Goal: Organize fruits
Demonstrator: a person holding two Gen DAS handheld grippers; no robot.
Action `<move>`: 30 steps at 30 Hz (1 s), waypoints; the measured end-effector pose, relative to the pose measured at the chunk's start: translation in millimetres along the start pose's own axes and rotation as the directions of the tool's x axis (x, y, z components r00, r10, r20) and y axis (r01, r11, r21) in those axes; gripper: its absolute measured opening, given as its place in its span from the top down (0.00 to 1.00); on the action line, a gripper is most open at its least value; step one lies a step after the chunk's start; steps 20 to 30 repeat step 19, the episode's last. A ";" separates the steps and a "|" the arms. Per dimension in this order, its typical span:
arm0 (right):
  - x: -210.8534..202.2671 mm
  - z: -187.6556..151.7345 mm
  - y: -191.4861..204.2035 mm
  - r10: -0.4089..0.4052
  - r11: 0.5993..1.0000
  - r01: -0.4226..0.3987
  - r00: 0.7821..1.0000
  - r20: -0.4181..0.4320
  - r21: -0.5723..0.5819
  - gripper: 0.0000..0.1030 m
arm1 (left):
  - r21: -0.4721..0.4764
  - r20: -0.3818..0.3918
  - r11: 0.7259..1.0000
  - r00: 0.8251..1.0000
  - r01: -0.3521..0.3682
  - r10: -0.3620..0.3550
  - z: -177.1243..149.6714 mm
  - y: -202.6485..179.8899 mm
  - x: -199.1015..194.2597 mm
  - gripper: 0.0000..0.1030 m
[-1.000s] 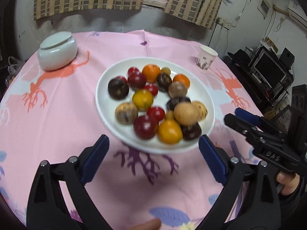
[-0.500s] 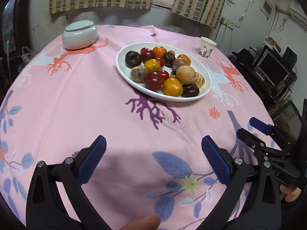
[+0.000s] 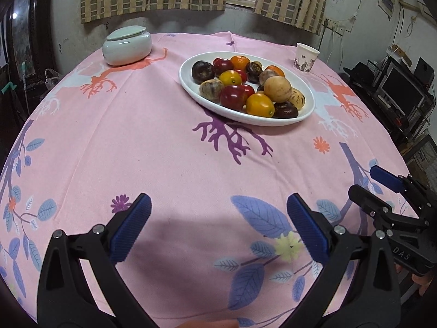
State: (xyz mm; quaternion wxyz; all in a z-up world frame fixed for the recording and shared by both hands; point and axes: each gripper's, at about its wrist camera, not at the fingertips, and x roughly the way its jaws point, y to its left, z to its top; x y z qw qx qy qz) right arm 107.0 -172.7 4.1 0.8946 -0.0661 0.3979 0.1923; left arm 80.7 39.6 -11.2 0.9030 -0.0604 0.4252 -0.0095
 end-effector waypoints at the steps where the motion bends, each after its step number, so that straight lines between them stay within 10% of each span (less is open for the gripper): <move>1: -0.1 0.0 -0.2 0.000 1.000 0.000 1.000 0.000 0.002 0.37 | 0.001 0.002 1.000 1.000 -0.004 0.004 -0.5 -0.7 0.5 0.02; 30: 15.9 -13.6 -7.8 -0.027 0.999 0.029 0.998 -0.062 0.021 0.37 | -0.006 0.014 0.999 0.998 -0.054 0.055 -13.5 -1.0 9.8 0.02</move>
